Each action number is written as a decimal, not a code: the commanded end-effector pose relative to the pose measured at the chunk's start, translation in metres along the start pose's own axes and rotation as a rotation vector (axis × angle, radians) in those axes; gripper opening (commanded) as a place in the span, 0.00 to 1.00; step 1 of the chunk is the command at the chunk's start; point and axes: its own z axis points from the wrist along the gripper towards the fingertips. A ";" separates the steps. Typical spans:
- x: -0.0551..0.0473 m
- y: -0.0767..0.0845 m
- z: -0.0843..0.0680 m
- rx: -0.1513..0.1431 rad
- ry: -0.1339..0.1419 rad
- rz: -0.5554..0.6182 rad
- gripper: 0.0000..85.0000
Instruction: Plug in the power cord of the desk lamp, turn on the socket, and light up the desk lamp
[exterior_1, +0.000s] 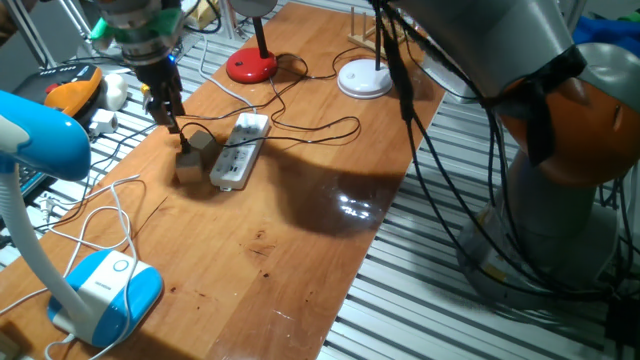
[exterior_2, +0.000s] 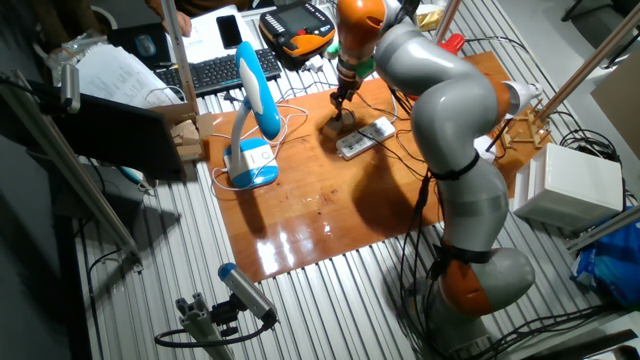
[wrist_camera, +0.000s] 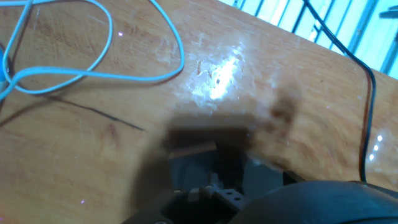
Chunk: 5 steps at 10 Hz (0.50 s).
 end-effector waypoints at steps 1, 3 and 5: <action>-0.001 0.000 0.005 -0.008 0.005 0.000 0.60; -0.002 0.001 0.015 -0.020 0.024 0.000 0.40; -0.001 0.005 0.022 -0.022 0.017 -0.001 0.40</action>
